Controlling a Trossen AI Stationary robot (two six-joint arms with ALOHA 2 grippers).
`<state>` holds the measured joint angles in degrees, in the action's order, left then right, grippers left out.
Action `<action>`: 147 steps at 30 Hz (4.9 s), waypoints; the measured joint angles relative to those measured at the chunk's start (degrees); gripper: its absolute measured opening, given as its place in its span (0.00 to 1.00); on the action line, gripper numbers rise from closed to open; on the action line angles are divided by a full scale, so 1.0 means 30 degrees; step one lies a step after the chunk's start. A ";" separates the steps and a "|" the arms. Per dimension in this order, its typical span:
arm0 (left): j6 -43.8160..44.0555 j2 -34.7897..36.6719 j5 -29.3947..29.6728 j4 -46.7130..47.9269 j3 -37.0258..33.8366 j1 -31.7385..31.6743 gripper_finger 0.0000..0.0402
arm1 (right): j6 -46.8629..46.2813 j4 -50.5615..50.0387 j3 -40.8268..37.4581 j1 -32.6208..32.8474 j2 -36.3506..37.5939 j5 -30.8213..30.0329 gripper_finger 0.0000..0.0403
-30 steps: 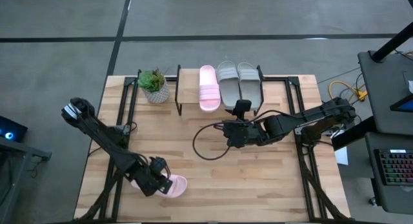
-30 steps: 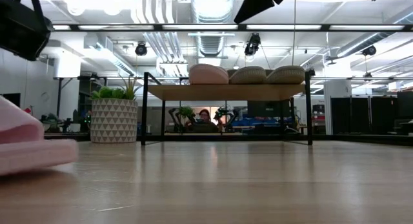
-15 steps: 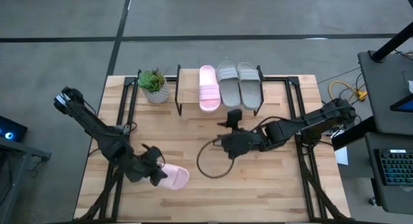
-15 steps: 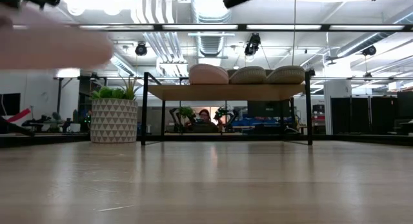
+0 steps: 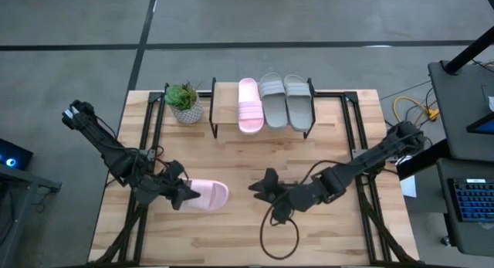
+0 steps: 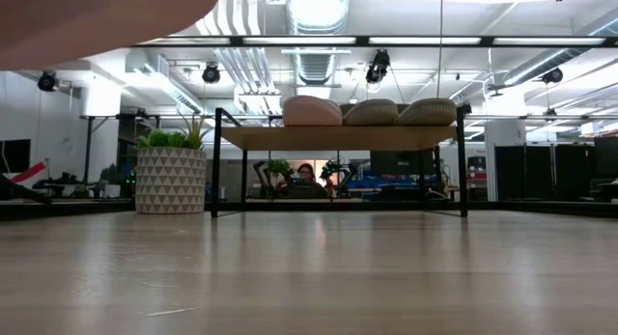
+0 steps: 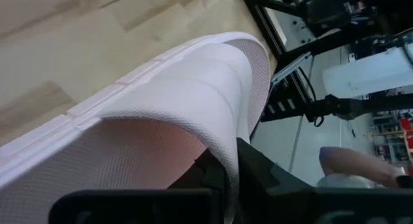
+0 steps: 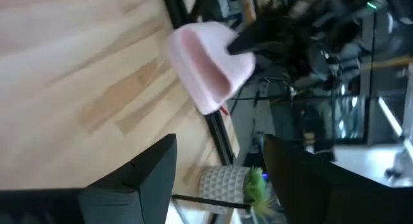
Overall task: Pick and place slides into the shelf
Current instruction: Put the pink slides on the shelf
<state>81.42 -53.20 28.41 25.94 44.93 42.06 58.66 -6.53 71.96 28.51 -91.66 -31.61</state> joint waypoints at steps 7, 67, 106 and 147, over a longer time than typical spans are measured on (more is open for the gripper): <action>-0.0455 -0.0366 0.0217 -0.0322 -0.0021 -0.0036 0.00 | 0.3475 0.1490 0.0583 -0.0005 -0.2084 -0.0069 0.55; -0.2966 -0.1686 0.0620 -0.3655 -0.0022 -0.0539 0.00 | 0.6977 0.3834 0.2769 -0.1603 -0.5469 0.1244 0.47; -2.4669 0.1081 0.4972 -0.3819 0.0026 -0.0517 0.61 | 0.1985 0.2106 0.2703 -0.1055 -0.5040 -0.5232 0.07; -3.4835 -0.2926 1.5179 -0.3435 0.0007 -0.0903 0.61 | -0.4146 0.1300 0.2732 -0.1067 -0.2489 -0.6231 0.07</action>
<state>-23.09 -61.98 73.94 15.64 44.95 39.35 46.22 -2.63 80.16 25.31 -99.13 -50.30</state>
